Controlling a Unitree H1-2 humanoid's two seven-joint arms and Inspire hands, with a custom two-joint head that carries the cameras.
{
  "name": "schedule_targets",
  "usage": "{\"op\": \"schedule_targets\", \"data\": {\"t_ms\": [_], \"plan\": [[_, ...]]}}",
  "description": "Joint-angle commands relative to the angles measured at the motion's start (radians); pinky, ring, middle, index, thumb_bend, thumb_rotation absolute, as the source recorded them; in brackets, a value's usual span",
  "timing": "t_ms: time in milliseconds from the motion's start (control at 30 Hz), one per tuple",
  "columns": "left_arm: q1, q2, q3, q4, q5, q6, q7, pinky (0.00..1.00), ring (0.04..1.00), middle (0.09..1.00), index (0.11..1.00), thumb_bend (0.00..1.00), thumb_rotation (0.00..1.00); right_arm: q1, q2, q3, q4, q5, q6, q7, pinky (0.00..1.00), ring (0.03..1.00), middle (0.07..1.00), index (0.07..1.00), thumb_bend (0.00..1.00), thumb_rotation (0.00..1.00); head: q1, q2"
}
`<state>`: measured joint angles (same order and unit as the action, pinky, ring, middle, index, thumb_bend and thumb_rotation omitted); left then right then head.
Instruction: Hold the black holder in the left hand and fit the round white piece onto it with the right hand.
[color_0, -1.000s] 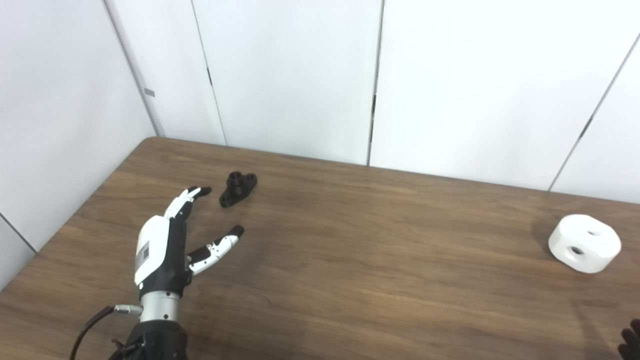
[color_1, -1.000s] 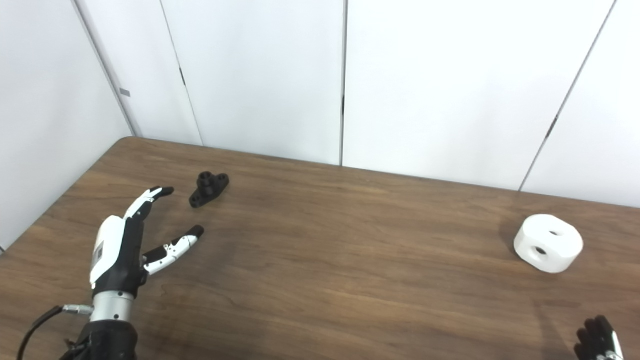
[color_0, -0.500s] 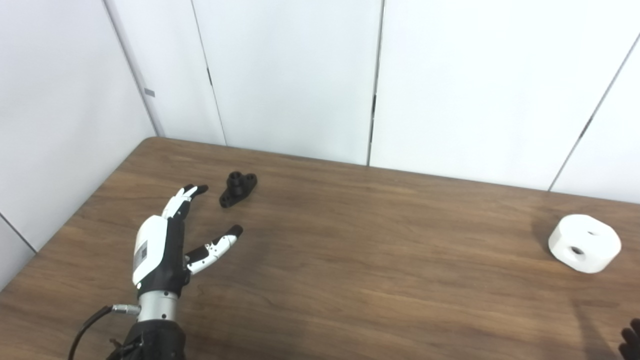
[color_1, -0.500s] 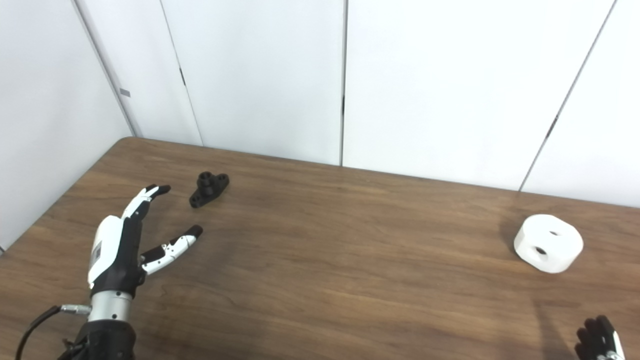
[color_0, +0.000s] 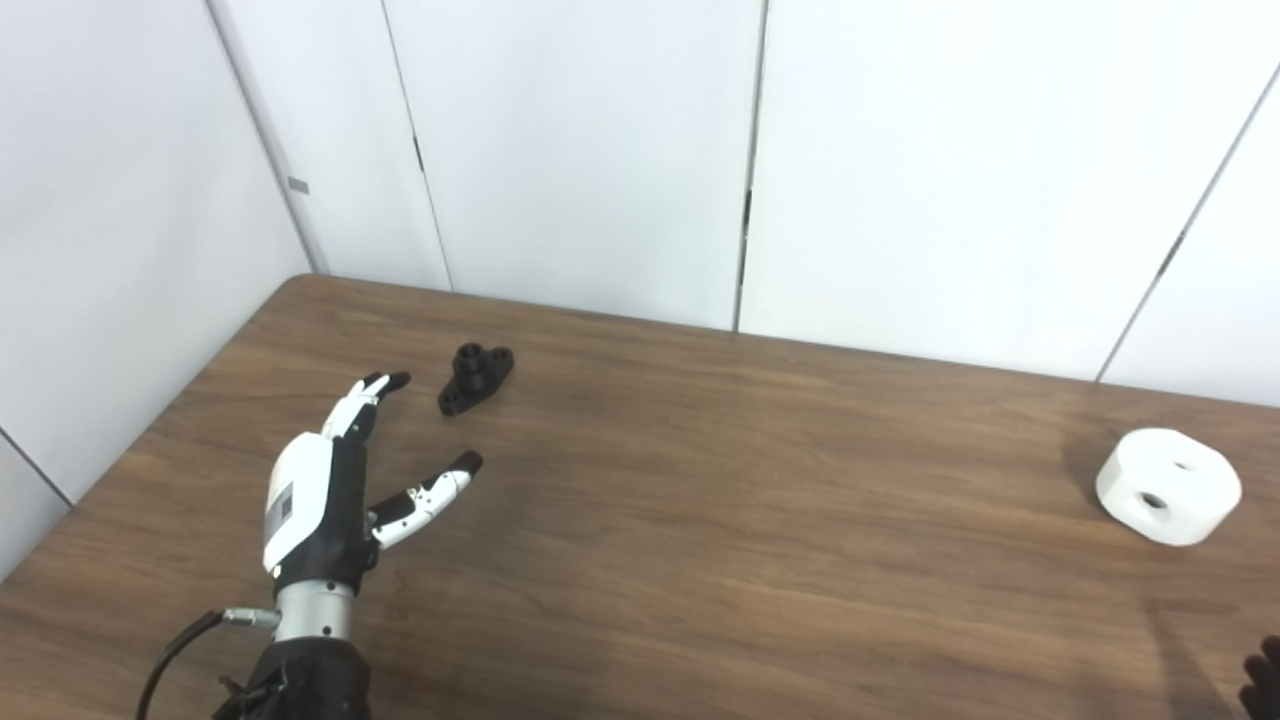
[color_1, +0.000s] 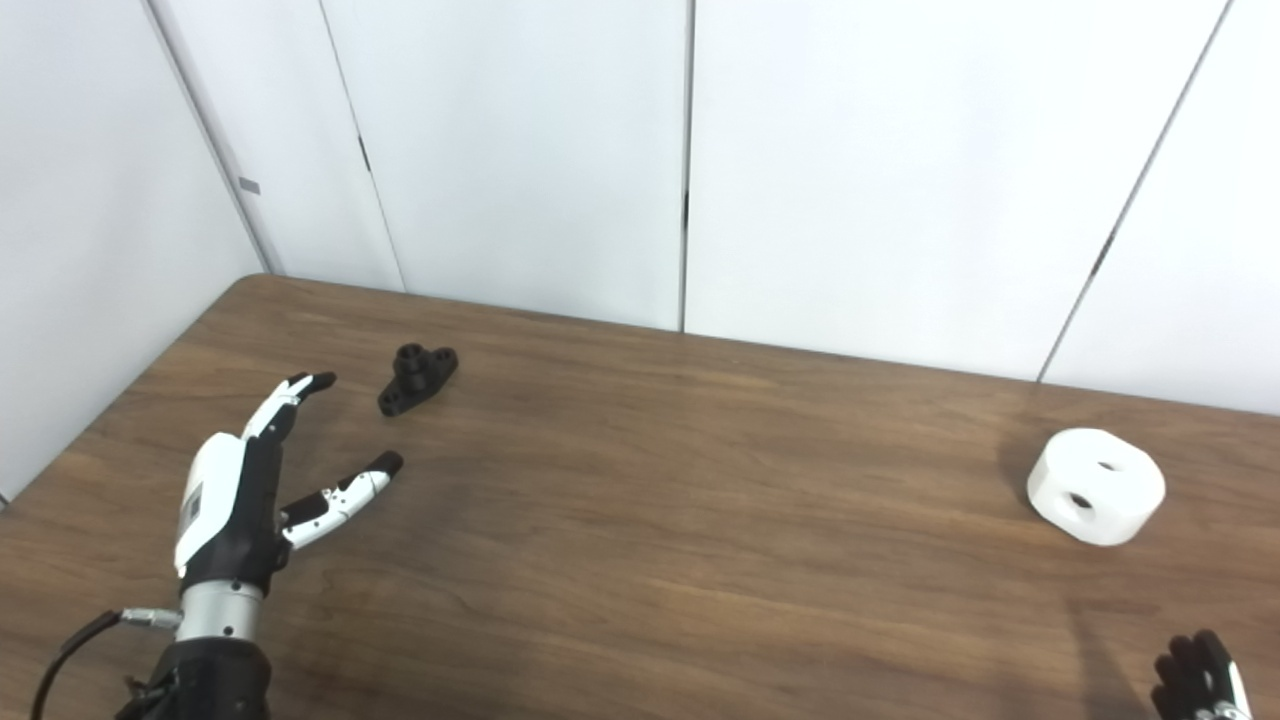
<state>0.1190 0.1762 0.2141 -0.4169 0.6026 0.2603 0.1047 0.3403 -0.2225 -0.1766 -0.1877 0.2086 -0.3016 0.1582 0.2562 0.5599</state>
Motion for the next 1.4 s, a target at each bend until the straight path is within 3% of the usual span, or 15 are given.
{"op": "schedule_targets", "data": {"t_ms": [0,533,833,1100,1367], "plan": [[-0.022,0.024,0.005,-0.016,0.003,-0.016,0.015,0.89,0.957,0.949,0.875,0.79,0.41,-0.004,0.007,0.000,0.047,-0.002,-0.007,-0.007,1.00,0.973,0.990,1.000,0.64,1.00,-0.001,-0.002],[-0.025,0.026,0.004,-0.009,-0.016,-0.022,0.015,0.87,0.948,0.956,0.877,0.78,0.39,-0.005,0.005,0.003,0.049,0.006,-0.003,-0.001,1.00,0.982,0.996,1.000,0.61,1.00,-0.002,-0.004],[-0.023,0.013,-0.060,-0.015,0.053,-0.030,0.032,0.82,0.911,0.914,0.875,0.80,0.44,-0.004,0.008,0.004,0.053,0.009,-0.009,0.001,1.00,0.978,0.993,1.000,0.62,1.00,-0.006,0.003],[-0.017,-0.007,-0.057,-0.022,0.059,0.011,0.025,0.84,0.967,0.984,0.899,0.79,0.43,-0.003,0.007,0.002,0.044,0.011,-0.006,-0.001,1.00,0.982,0.988,1.000,0.60,1.00,-0.003,0.007],[-0.026,0.001,-0.048,-0.005,0.052,-0.008,0.031,0.93,1.000,1.000,0.911,0.79,0.42,-0.006,0.002,0.003,0.050,0.012,-0.007,0.002,1.00,0.989,0.991,1.000,0.60,1.00,0.005,0.009]]}}
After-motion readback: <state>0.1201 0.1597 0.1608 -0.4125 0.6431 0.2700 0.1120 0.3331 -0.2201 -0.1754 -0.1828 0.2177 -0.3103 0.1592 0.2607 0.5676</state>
